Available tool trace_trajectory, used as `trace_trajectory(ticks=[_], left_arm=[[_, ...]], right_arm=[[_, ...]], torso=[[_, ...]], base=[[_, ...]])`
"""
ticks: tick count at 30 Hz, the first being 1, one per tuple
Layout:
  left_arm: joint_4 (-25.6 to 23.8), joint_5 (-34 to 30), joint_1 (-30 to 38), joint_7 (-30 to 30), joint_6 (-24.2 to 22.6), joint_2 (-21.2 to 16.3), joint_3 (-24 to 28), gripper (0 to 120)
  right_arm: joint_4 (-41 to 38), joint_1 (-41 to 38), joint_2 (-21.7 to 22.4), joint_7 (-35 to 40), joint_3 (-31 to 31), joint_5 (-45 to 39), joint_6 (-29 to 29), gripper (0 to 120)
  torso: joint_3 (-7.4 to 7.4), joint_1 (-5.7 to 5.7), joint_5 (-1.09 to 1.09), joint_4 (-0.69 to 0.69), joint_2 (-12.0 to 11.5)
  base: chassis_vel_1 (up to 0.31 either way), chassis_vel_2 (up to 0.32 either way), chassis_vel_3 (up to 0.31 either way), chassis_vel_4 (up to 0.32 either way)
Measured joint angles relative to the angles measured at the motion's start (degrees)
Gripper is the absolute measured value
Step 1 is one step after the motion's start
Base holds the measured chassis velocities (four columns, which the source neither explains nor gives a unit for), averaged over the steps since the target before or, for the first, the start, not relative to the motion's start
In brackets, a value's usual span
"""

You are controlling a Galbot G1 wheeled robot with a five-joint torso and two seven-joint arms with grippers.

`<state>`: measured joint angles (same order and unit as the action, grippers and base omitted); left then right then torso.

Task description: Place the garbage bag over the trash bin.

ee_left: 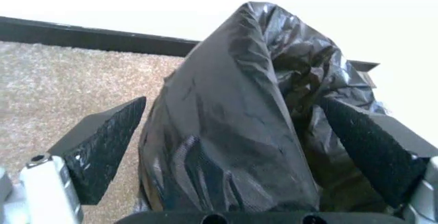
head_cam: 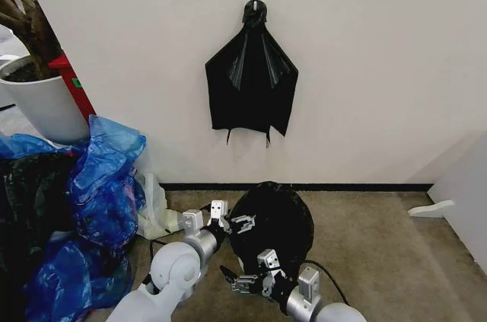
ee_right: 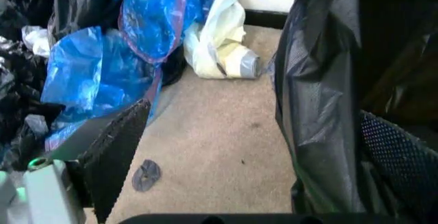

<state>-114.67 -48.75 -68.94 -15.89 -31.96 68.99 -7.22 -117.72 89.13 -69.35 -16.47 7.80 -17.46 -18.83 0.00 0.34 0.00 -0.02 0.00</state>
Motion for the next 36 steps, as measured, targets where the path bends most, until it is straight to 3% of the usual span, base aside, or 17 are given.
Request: trace_trajectory(ticks=[7,18,23,25,30,36], left_arm=[[-1.26,-0.54,-0.09,-1.12,0.21,0.25,-0.27,100],[-4.62,-2.44,-0.85,2.06,5.03,-0.62,-2.65,100],[-4.62,-2.68,-1.99,4.14,6.75,-0.35,-10.86,100],[-4.57,-2.59,-2.23,4.75,6.93,-0.39,-11.91,100],[-3.49,1.49,-4.14,11.73,9.29,-1.01,-17.61,100],[-2.55,7.23,-6.14,17.53,11.4,-1.7,-17.86,100]], right_arm=[[-0.98,0.08,0.39,0.91,0.02,-0.39,0.64,100],[-5.65,0.15,-0.18,2.0,1.76,-1.59,4.26,100],[-7.79,2.04,-1.39,2.34,4.47,-0.8,7.66,100],[-7.95,2.28,-1.63,2.54,4.71,-0.68,8.21,100],[-8.78,3.56,-4.38,6.54,6.13,-0.27,13.25,100],[-8.62,2.83,-6.49,12.66,7.35,-1.65,16.08,100]], torso=[[0.0,0.0,0.0,0.0,0.0],[0.0,0.0,0.0,0.0,0.0],[0.0,0.0,-0.01,0.01,0.0],[0.0,0.0,-0.01,0.01,0.0],[0.0,0.0,-0.01,0.0,0.0],[0.0,0.0,0.0,0.01,0.0]], base=[[0.0,0.0,0.0,0.0],[0.0,0.0,0.0,0.0],[0.0,0.0,0.0,0.0],[0.0,0.0,0.0,0.0],[0.0,0.0,0.0,0.0],[0.0,0.0,0.0,0.0]])
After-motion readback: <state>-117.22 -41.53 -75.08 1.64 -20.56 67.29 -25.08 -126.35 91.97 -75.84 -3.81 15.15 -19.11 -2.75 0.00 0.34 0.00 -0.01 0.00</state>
